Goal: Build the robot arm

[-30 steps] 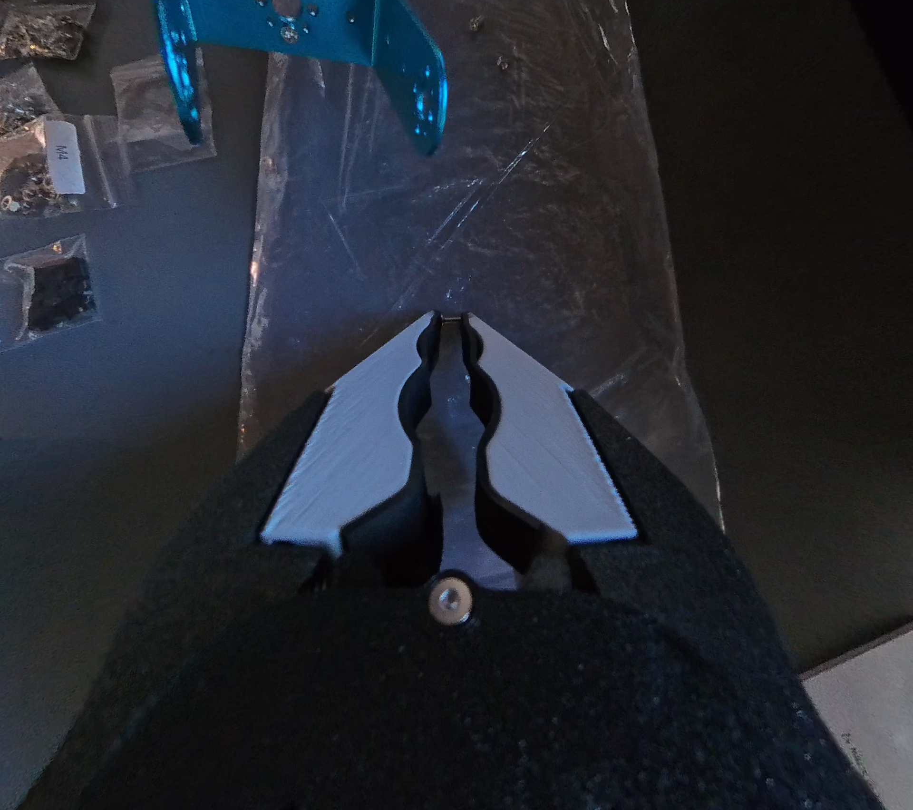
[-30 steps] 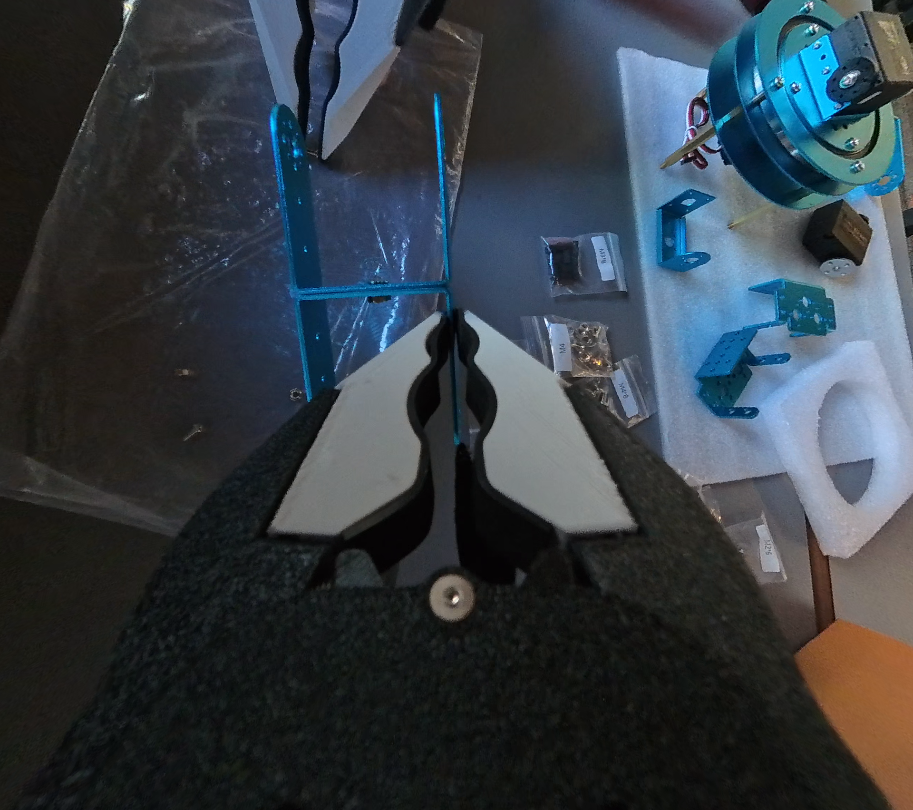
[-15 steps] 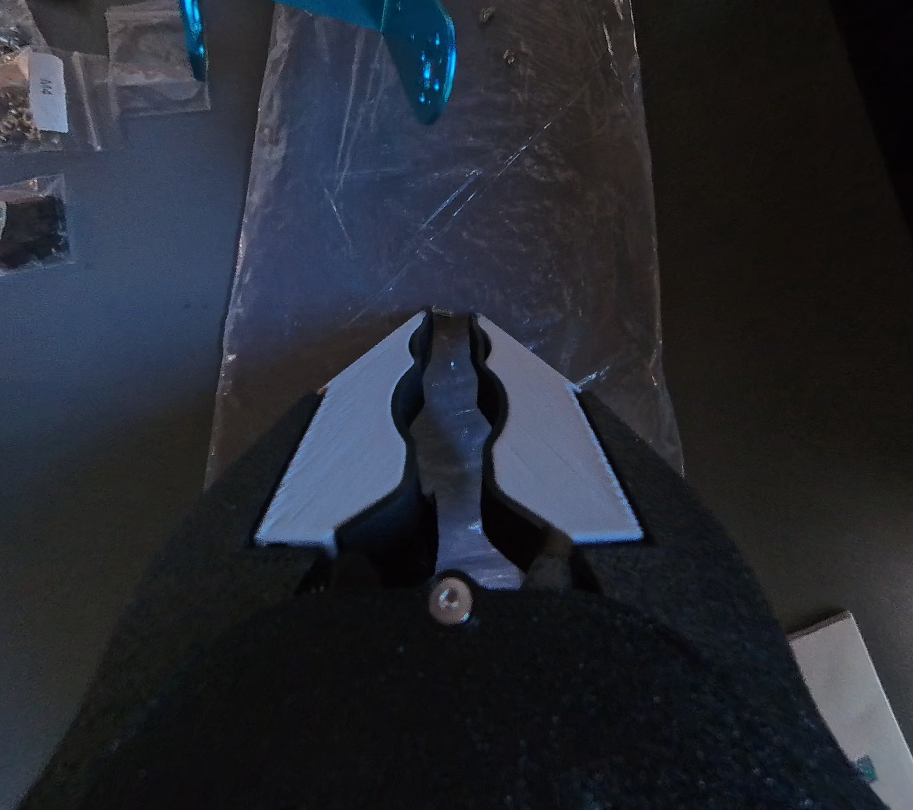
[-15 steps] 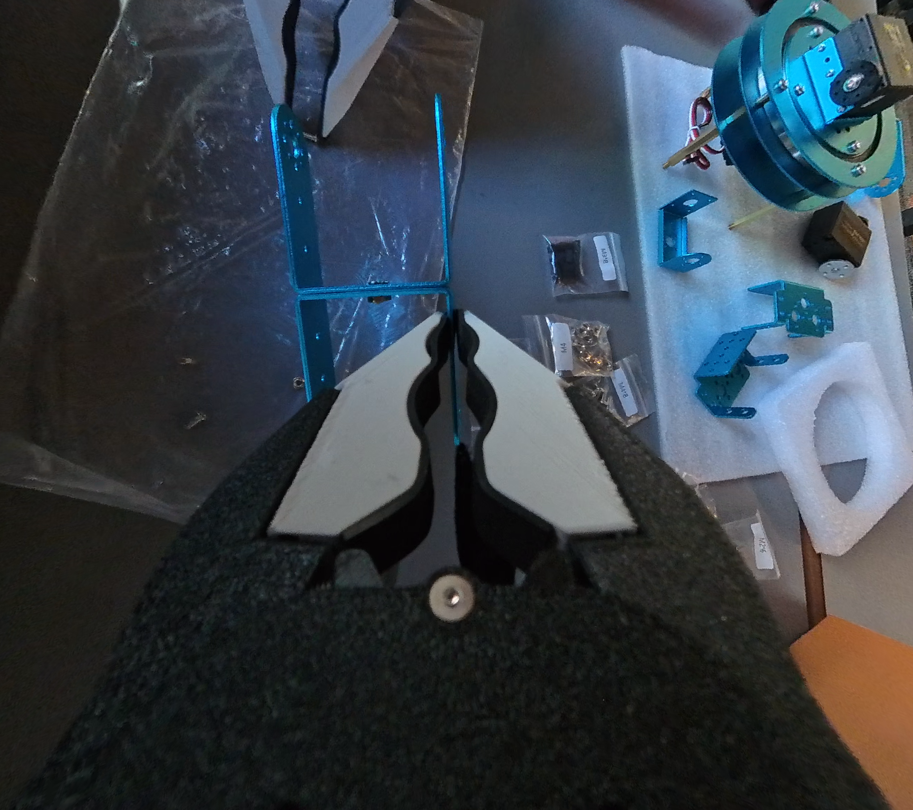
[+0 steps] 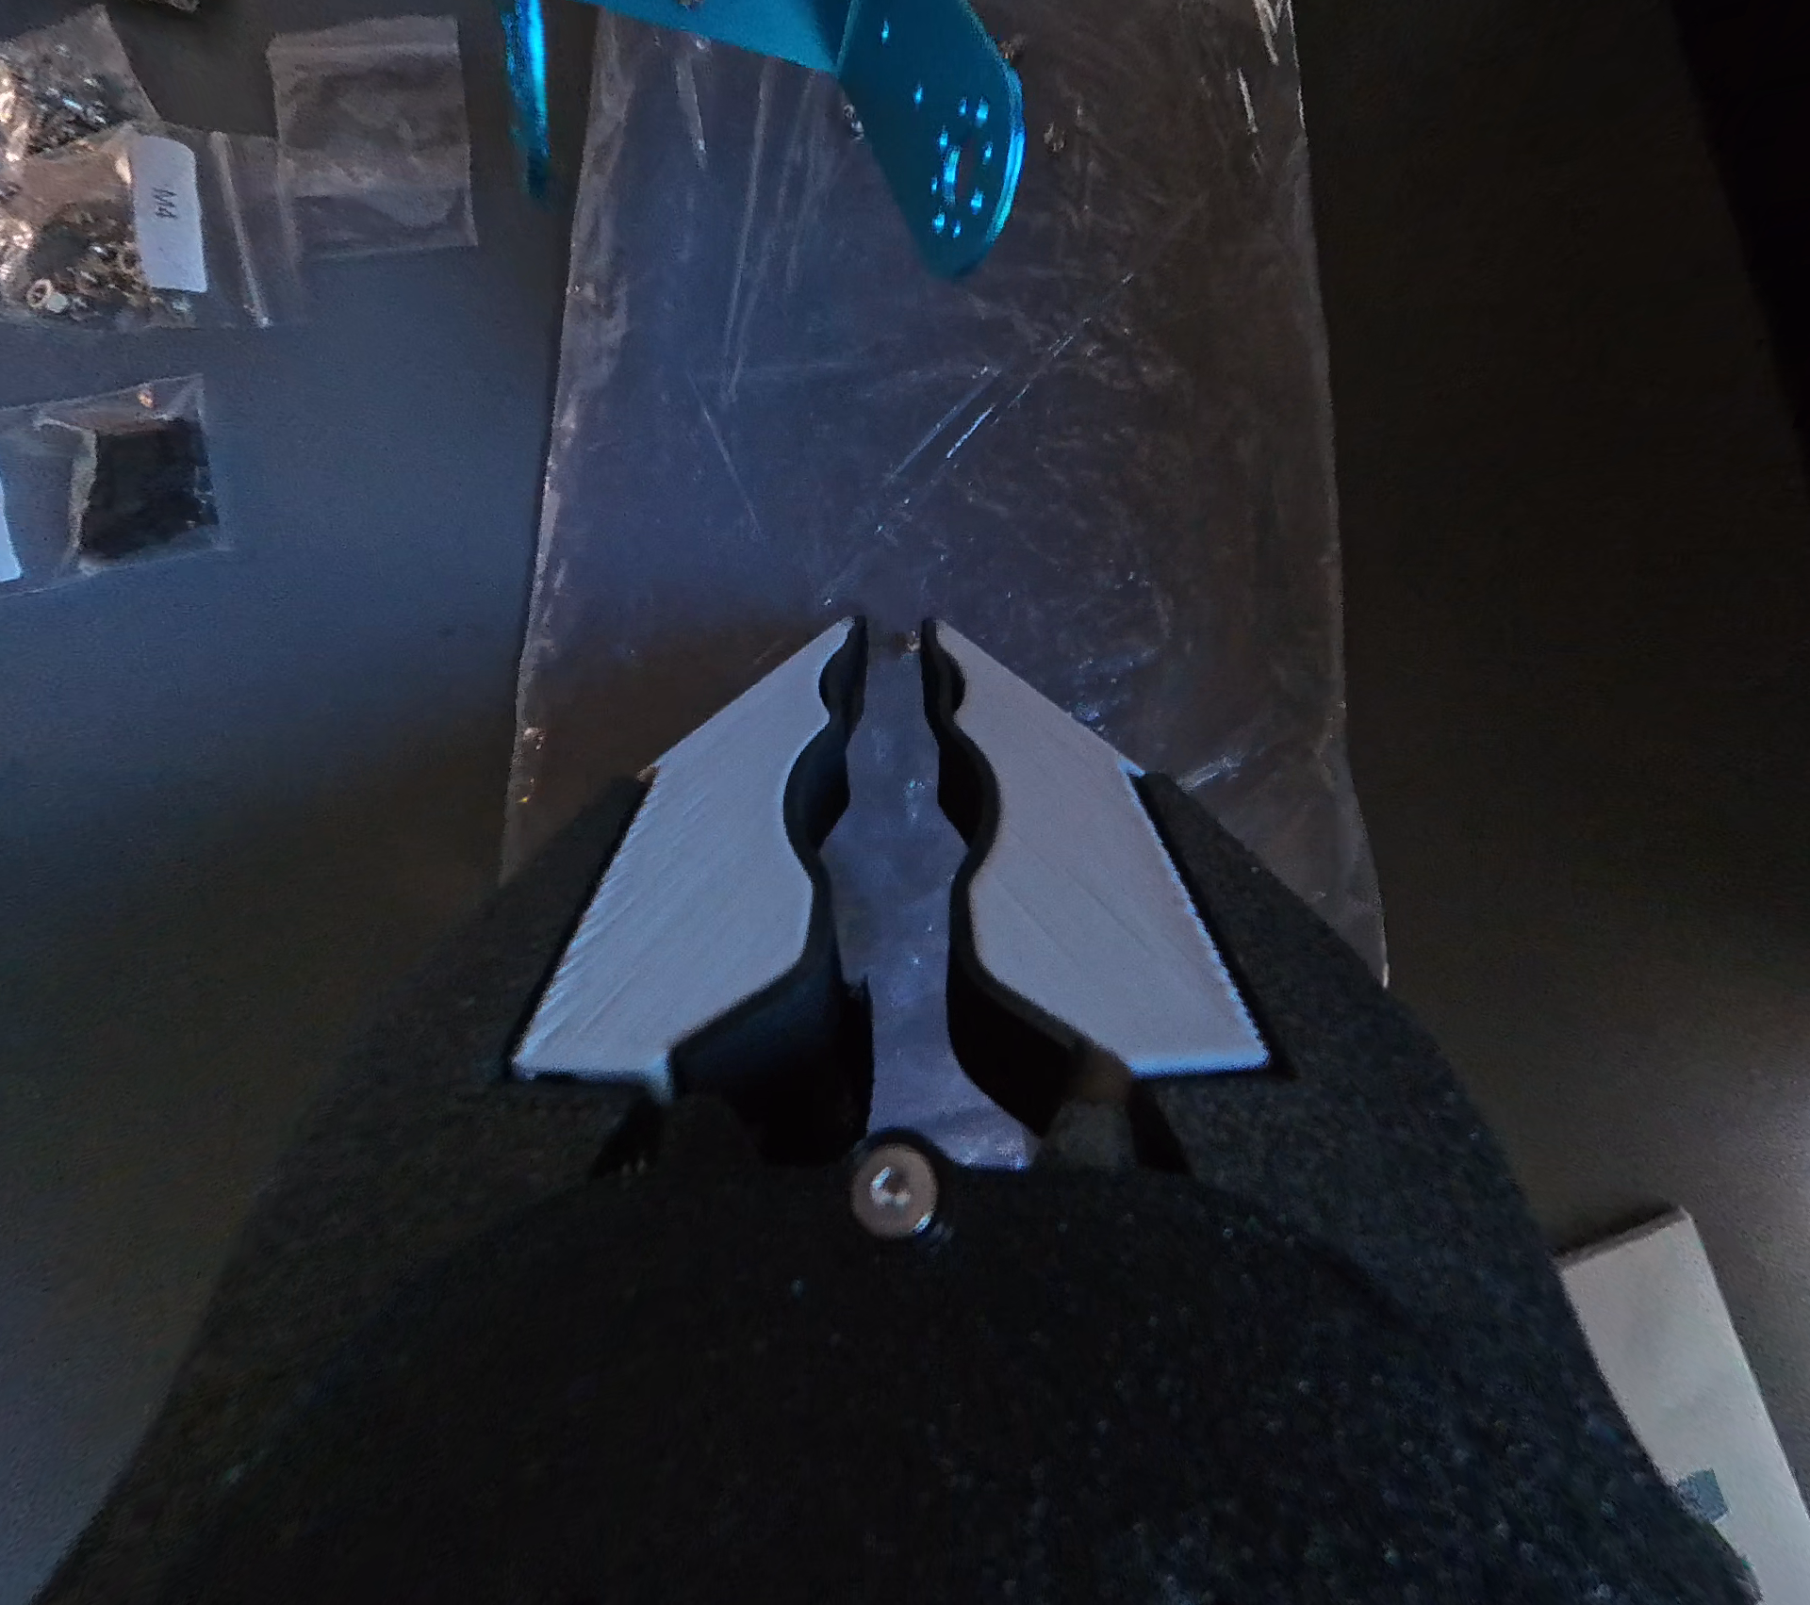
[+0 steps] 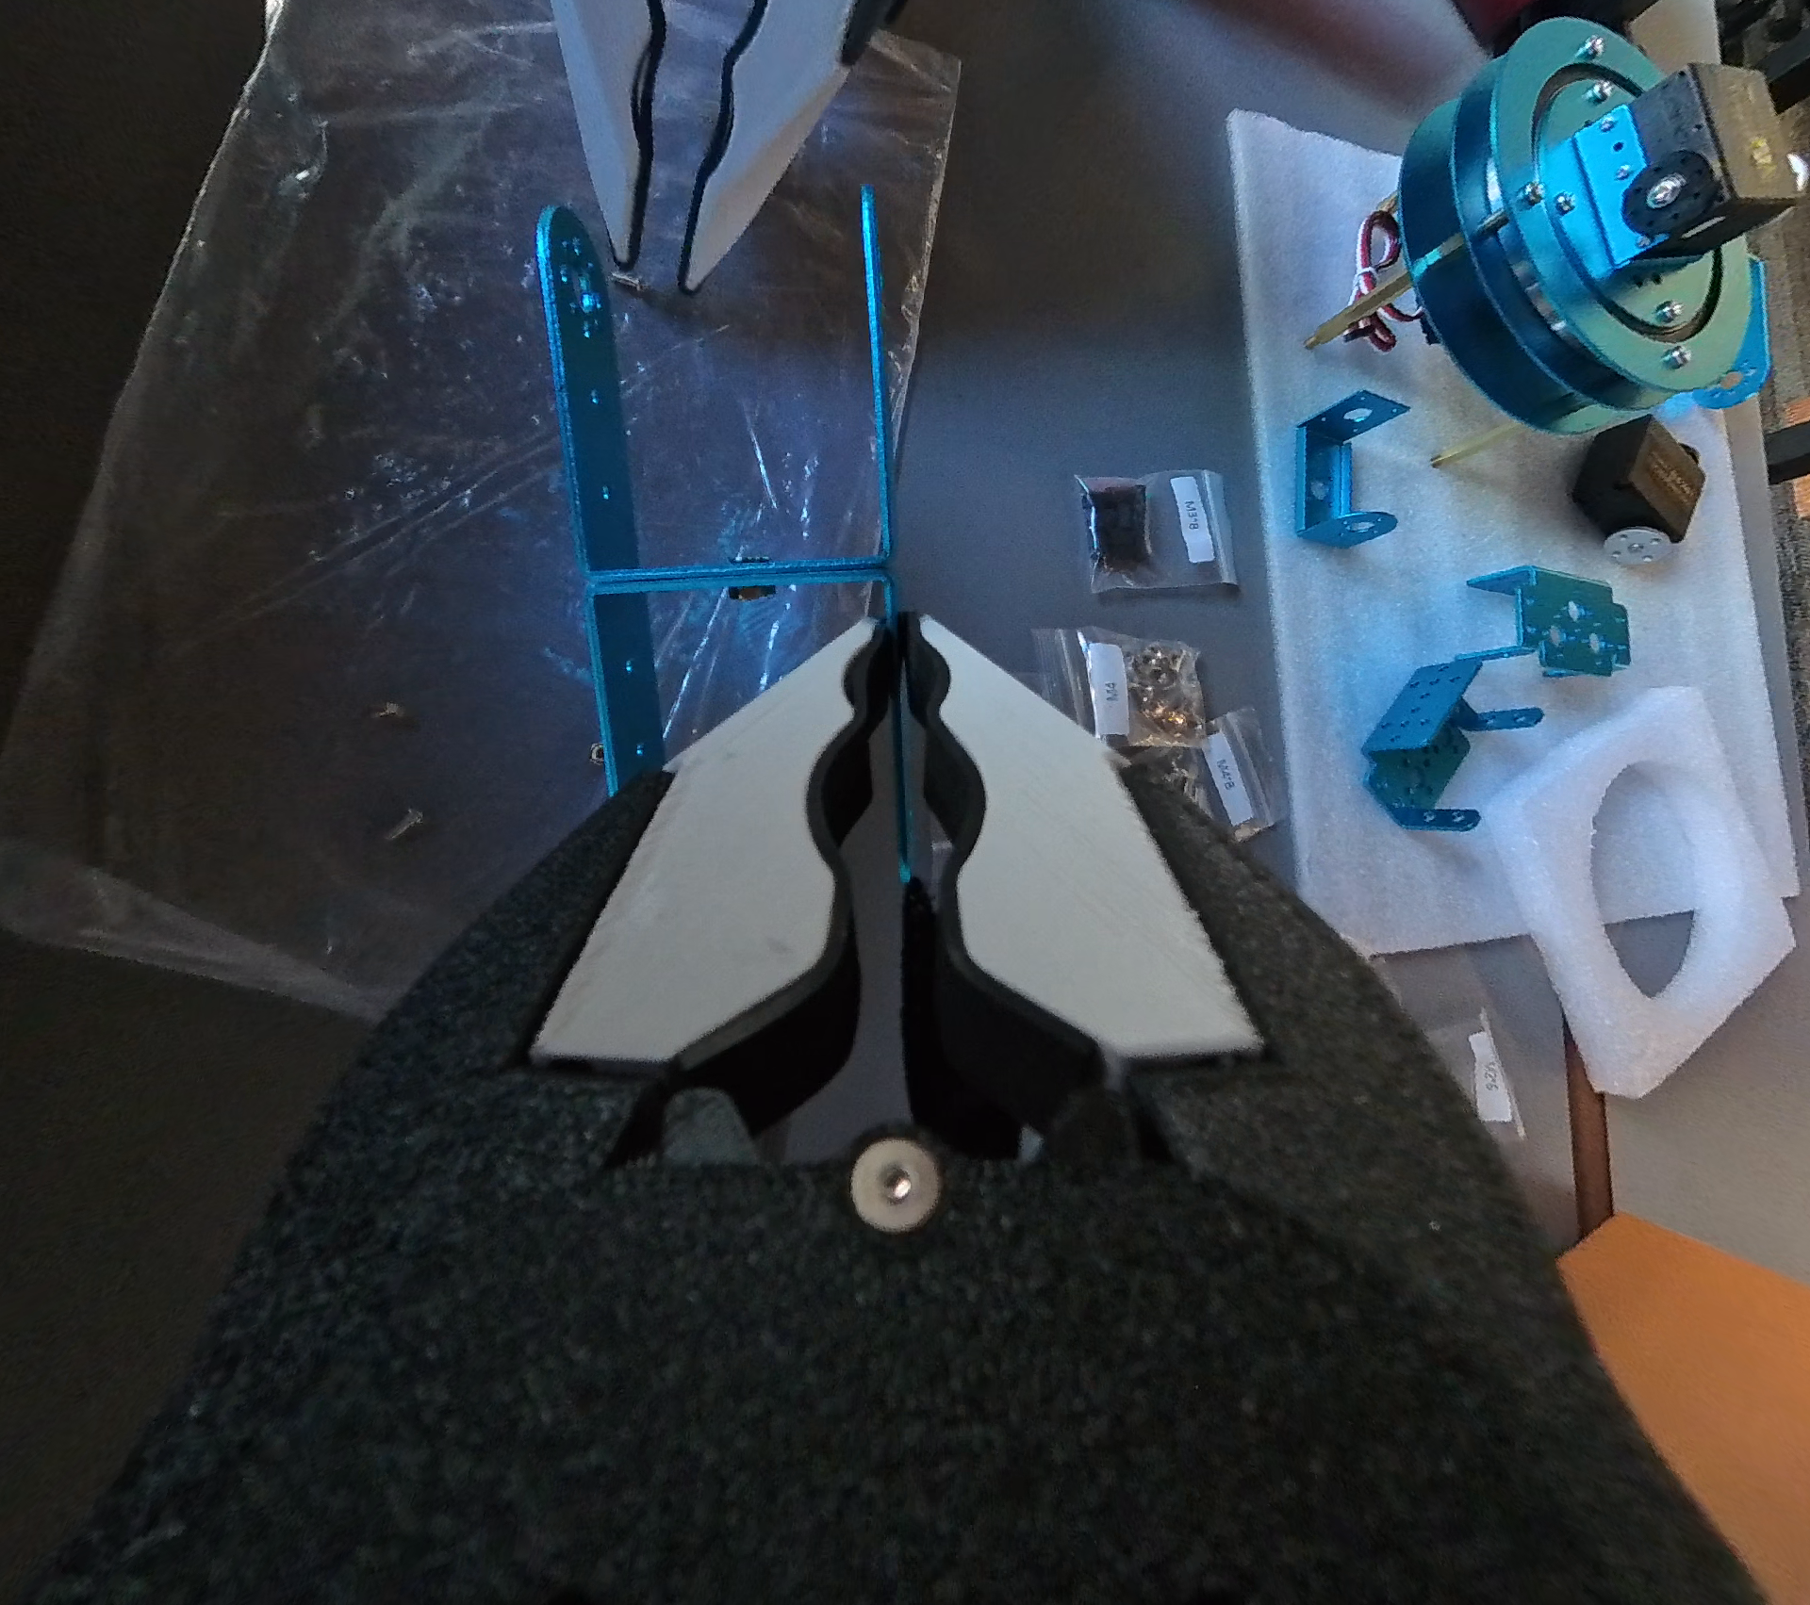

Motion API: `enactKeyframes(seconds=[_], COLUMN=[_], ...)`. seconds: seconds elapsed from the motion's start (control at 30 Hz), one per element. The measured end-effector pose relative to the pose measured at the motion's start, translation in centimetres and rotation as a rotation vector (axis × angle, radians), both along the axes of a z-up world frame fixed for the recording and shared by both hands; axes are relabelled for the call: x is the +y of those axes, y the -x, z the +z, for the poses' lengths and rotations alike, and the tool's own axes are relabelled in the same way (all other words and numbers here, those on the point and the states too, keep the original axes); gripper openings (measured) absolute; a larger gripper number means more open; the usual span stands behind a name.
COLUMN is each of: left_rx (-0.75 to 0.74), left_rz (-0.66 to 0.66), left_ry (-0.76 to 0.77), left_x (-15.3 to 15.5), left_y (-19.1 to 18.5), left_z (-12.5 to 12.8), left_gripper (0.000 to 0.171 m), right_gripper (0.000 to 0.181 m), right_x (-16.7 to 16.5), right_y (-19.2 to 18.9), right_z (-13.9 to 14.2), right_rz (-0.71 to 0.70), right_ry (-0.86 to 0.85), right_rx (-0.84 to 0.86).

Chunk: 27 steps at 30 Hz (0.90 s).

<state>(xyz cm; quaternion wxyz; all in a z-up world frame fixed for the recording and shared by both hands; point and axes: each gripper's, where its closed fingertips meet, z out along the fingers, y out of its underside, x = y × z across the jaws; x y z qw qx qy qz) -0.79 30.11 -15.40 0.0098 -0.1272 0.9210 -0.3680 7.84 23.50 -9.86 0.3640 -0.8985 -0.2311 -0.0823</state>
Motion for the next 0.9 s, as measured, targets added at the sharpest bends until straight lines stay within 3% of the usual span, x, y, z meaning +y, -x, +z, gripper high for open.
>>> enactKeyframes(seconds=[0.17, 0.5, 0.8, 0.9], left_rx=[0.039, 0.043, -0.034, 0.008], left_rz=[-0.002, 0.073, 0.039, 0.039], left_ry=[0.026, 0.04, -0.02, -0.007], left_x=[-0.3, 0.4, 0.7, 0.7], left_y=[0.3, 0.3, 0.1, 0.1], left_z=[-0.3, -0.7, -0.5, -0.1], left_gripper=[0.0, 0.0, 0.009, 0.01], right_gripper=[0.001, 0.001, 0.001, 0.001], right_x=[0.0, 0.1, 0.1, 0.0], right_y=[0.0, -0.1, 0.1, 0.0], right_z=[-0.1, -0.3, -0.3, -0.2], right_rz=[-0.001, -0.017, -0.011, -0.013], right_ry=[0.002, 0.009, 0.016, 0.017], right_rx=[0.003, 0.016, 0.011, 0.011])
